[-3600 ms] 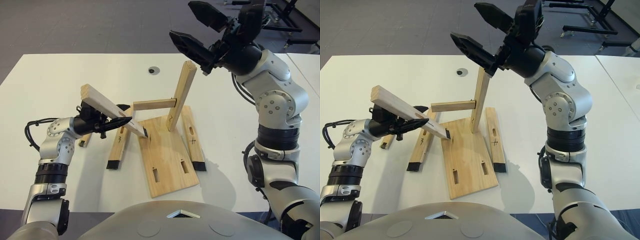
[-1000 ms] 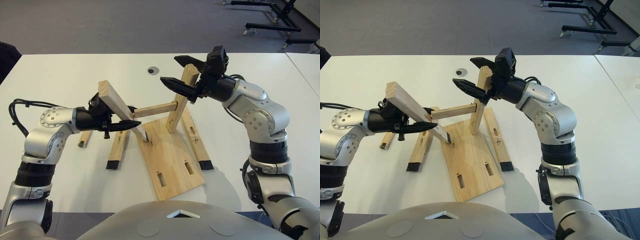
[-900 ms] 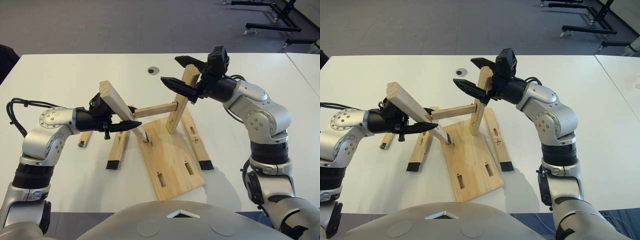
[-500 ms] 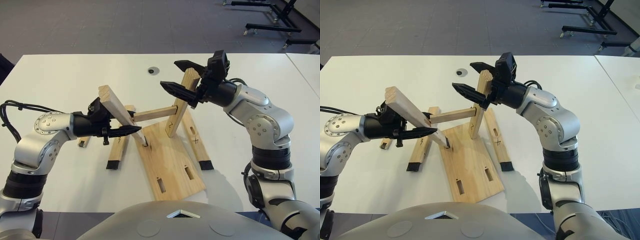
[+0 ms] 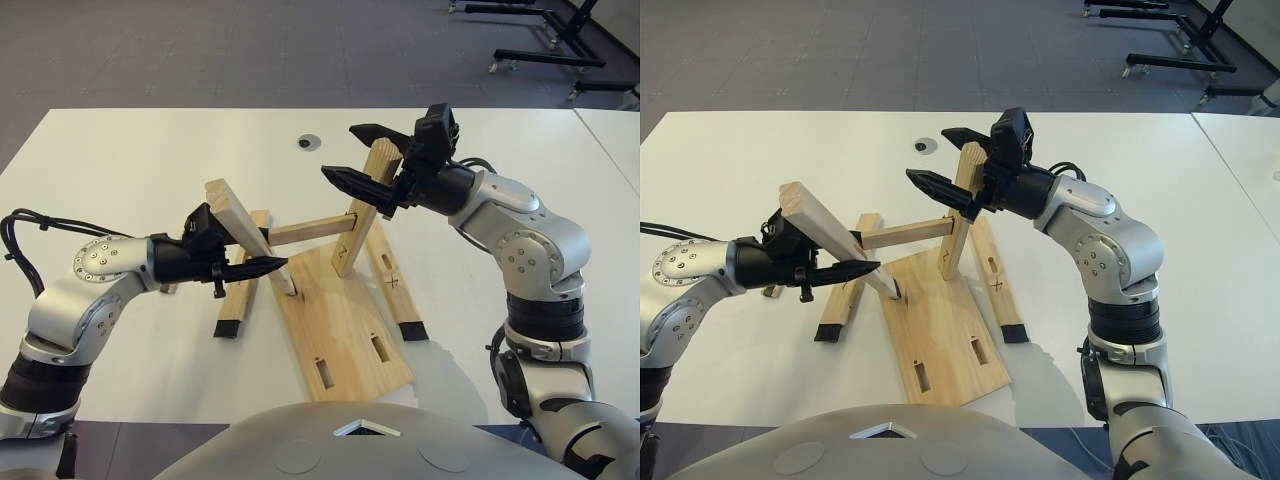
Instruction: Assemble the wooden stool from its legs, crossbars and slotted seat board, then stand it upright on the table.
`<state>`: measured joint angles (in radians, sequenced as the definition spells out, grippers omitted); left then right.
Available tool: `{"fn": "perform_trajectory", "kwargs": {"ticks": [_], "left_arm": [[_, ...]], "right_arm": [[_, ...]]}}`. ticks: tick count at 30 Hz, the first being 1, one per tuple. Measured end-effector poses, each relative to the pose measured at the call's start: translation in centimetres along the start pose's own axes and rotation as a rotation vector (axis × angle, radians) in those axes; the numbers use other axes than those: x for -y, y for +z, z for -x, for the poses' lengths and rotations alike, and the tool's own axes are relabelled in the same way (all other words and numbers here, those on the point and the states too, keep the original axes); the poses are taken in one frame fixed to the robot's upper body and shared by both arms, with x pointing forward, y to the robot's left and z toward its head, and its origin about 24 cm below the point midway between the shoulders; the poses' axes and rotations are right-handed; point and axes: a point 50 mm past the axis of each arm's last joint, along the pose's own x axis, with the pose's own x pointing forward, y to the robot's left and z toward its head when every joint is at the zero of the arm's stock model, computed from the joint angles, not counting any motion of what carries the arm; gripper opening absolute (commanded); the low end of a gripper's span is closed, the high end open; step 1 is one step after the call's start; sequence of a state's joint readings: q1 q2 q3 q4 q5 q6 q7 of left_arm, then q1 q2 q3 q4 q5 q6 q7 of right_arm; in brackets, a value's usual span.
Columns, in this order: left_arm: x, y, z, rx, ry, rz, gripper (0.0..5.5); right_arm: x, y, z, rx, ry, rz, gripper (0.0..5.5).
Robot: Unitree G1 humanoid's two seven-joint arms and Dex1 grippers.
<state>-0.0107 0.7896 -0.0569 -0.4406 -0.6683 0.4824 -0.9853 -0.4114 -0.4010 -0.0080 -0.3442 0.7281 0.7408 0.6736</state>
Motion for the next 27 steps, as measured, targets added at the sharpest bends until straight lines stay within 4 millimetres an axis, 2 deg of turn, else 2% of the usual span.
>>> {"fn": "perform_trajectory", "kwargs": {"ticks": [27], "left_arm": [[-1.9, -1.2, 0.3, 0.043, -0.041, 0.077, 2.03]], "right_arm": [[0.1, -0.3, -0.3, -0.001, 0.006, 0.022, 5.09]]}}
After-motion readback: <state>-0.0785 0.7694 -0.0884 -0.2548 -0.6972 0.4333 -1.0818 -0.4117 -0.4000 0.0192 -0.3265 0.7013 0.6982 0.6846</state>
